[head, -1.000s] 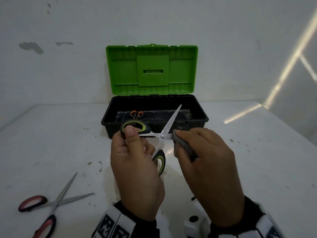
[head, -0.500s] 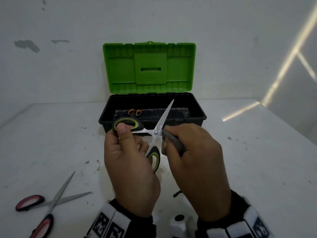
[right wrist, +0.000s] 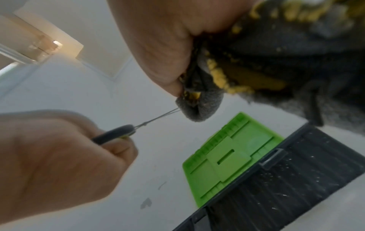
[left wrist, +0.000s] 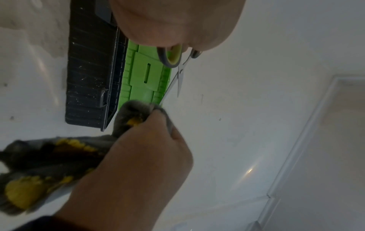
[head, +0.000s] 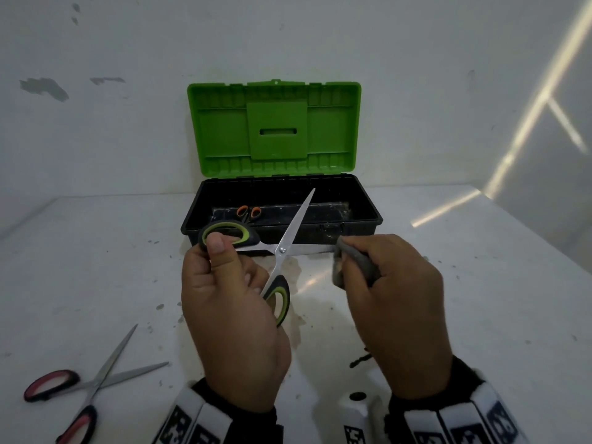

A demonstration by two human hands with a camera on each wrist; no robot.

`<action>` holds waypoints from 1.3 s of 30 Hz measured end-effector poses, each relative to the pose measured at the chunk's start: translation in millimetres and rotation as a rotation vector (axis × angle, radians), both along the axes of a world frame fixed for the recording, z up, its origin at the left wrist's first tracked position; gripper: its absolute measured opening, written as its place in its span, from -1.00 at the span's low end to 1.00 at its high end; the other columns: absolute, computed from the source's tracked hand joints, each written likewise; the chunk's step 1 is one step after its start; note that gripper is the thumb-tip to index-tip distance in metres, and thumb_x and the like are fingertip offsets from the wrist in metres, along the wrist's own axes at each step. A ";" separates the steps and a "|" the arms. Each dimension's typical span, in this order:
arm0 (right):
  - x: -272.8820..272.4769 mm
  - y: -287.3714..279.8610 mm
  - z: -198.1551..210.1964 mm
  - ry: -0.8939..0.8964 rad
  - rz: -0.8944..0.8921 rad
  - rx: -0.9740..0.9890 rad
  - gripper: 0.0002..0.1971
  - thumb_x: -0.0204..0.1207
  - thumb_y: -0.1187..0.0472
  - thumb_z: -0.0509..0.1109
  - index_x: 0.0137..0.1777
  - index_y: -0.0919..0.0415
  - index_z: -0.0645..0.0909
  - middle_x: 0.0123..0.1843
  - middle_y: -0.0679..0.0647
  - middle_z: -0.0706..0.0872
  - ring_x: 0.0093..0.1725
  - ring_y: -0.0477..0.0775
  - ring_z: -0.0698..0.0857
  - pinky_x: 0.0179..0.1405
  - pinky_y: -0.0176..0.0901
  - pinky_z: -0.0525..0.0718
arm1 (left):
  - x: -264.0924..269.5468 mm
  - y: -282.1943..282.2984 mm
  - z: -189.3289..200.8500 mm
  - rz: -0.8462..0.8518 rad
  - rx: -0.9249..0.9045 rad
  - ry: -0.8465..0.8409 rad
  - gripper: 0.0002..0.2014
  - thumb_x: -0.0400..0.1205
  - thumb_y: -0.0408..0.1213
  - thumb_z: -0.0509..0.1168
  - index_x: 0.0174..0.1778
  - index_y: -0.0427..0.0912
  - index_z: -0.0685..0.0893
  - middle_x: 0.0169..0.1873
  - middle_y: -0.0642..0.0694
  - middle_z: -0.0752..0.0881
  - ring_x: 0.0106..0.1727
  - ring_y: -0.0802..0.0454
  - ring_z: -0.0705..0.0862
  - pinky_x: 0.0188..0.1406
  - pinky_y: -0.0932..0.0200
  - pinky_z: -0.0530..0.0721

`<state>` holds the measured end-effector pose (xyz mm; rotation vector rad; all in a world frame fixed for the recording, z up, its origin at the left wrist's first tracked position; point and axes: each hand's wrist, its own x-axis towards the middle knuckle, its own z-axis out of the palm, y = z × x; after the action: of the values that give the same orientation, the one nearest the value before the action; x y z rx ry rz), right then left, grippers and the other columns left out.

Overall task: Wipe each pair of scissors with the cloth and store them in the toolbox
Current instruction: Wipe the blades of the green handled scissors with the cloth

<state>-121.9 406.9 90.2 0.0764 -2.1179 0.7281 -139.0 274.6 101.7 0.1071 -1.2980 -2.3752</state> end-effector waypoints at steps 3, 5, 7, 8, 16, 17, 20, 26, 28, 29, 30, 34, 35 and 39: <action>0.8 -2.0 -0.5 0.031 -0.016 -0.019 -0.91 0.54 0.32 0.43 -0.07 0.19 0.77 -0.22 -0.03 0.75 -0.22 -0.11 0.68 -0.11 -0.29 0.66 | 0.8 1.8 -0.2 -0.002 0.016 0.007 -0.71 0.75 0.02 0.14 -0.12 -0.10 0.58 -0.52 0.03 0.32 -0.50 0.13 0.26 -0.50 0.19 0.12; 1.7 -8.8 0.6 0.068 -0.001 -0.012 -0.88 0.53 0.28 0.42 -0.02 0.23 0.78 -0.18 0.00 0.78 -0.18 -0.10 0.70 -0.05 -0.37 0.64 | 0.4 2.3 -0.7 -0.007 0.018 0.007 -0.70 0.74 0.03 0.14 -0.11 -0.10 0.59 -0.51 0.02 0.31 -0.49 0.12 0.24 -0.53 0.22 0.15; 2.0 -8.0 0.4 0.064 0.016 0.002 -0.83 0.55 0.22 0.39 0.03 0.22 0.78 -0.14 -0.01 0.79 -0.15 -0.11 0.71 -0.01 -0.35 0.65 | -0.1 1.4 -0.7 -0.015 0.016 0.003 -0.70 0.75 0.03 0.14 -0.11 -0.10 0.60 -0.50 0.01 0.30 -0.49 0.11 0.23 -0.56 0.23 0.15; 1.9 -4.1 0.1 0.050 0.021 0.000 -0.83 0.56 0.20 0.38 0.02 0.21 0.78 -0.15 -0.02 0.79 -0.16 -0.11 0.71 -0.03 -0.30 0.68 | -0.4 0.7 -0.6 -0.017 0.019 0.002 -0.71 0.75 0.02 0.14 -0.12 -0.09 0.60 -0.50 0.01 0.30 -0.48 0.10 0.23 -0.56 0.22 0.15; 17.3 26.3 11.9 0.022 0.060 -0.212 -0.82 0.51 0.34 0.48 -0.08 0.02 0.78 -0.24 -0.16 0.76 -0.38 -0.15 0.72 -0.32 -0.04 0.74 | -2.8 -8.1 2.3 0.008 -0.005 -0.039 -0.71 0.74 0.02 0.16 -0.20 -0.06 0.58 -0.54 0.07 0.30 -0.52 0.14 0.23 -0.56 0.20 0.10; 20.2 25.6 16.2 0.034 0.080 -0.170 -0.82 0.51 0.35 0.49 -0.04 0.04 0.79 -0.21 -0.17 0.76 -0.34 -0.18 0.72 -0.28 -0.11 0.74 | -2.9 -7.8 3.4 0.009 -0.014 -0.041 -0.70 0.74 0.02 0.17 -0.22 -0.06 0.57 -0.55 0.08 0.29 -0.52 0.14 0.23 -0.56 0.21 0.11; 23.0 15.2 27.9 0.066 0.151 -0.023 -0.84 0.50 0.37 0.51 0.03 0.16 0.80 -0.11 -0.07 0.79 -0.08 -0.15 0.74 -0.05 -0.20 0.71 | -1.5 -4.9 6.0 -0.017 -0.038 -0.048 -0.70 0.72 0.03 0.20 -0.26 -0.01 0.62 -0.59 0.10 0.28 -0.52 0.14 0.20 -0.59 0.22 0.10; 12.0 -12.0 29.3 0.087 0.226 0.203 -0.81 0.55 0.23 0.47 0.11 0.23 0.80 -0.03 0.09 0.78 -0.04 0.08 0.70 -0.09 -0.06 0.68 | 5.6 -3.3 5.6 -0.064 -0.100 -0.019 -0.67 0.62 0.07 0.25 -0.17 -0.15 0.65 -0.56 -0.02 0.26 -0.51 0.07 0.16 -0.60 0.22 0.18; 9.9 -17.0 26.1 0.076 0.223 0.267 -0.81 0.57 0.22 0.44 0.11 0.24 0.80 -0.05 0.10 0.77 -0.08 0.09 0.69 -0.13 -0.05 0.67 | 6.1 -5.7 4.0 -0.073 -0.111 -0.016 -0.67 0.62 0.08 0.24 -0.19 -0.13 0.66 -0.56 -0.01 0.26 -0.52 0.06 0.15 -0.56 0.20 0.17; 8.5 -17.5 24.1 0.066 0.215 0.288 -0.81 0.57 0.22 0.44 0.11 0.24 0.79 -0.06 0.10 0.77 -0.09 0.09 0.68 -0.14 -0.05 0.67 | 5.8 -7.0 2.8 -0.074 -0.129 -0.012 -0.68 0.62 0.08 0.23 -0.21 -0.11 0.65 -0.56 0.01 0.26 -0.53 0.07 0.15 -0.56 0.21 0.17; 6.7 -15.7 22.5 0.052 0.203 0.293 -0.81 0.57 0.21 0.43 0.11 0.22 0.79 -0.06 0.09 0.77 -0.09 0.07 0.68 -0.14 -0.05 0.67 | 5.3 -7.9 1.6 -0.074 -0.150 -0.008 -0.68 0.62 0.08 0.22 -0.24 -0.09 0.64 -0.57 0.03 0.26 -0.54 0.08 0.15 -0.56 0.22 0.17; 1.7 -5.0 20.8 0.025 0.152 0.205 -0.82 0.57 0.22 0.40 0.09 0.18 0.80 -0.05 0.03 0.78 -0.04 0.04 0.70 -0.06 -0.04 0.68 | 4.5 -9.5 -2.6 -0.054 -0.221 -0.001 -0.63 0.57 0.14 0.23 -0.29 -0.11 0.61 -0.58 0.05 0.30 -0.54 0.07 0.18 -0.53 0.21 0.19; 3.0 -6.3 21.1 0.023 0.149 0.199 -0.81 0.57 0.22 0.40 0.09 0.18 0.80 -0.05 0.03 0.78 -0.04 0.03 0.70 -0.05 -0.05 0.68 | 4.4 -9.4 -3.0 -0.044 -0.236 0.004 -0.61 0.57 0.15 0.22 -0.29 -0.12 0.61 -0.58 0.05 0.31 -0.54 0.07 0.19 -0.54 0.21 0.20; 12.2 -15.6 21.6 0.012 0.201 0.247 -0.81 0.53 0.24 0.43 0.10 0.18 0.79 -0.05 0.02 0.79 -0.06 0.00 0.70 -0.07 -0.10 0.71 | 5.0 -10.9 -2.9 -0.037 -0.260 0.030 -0.59 0.56 0.15 0.22 -0.30 -0.17 0.59 -0.60 0.05 0.31 -0.55 0.07 0.20 -0.58 0.22 0.21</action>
<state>-109.7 391.3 111.8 0.4310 -2.2001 0.5750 -134.1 263.7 98.9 -0.0312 -1.5927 -2.2048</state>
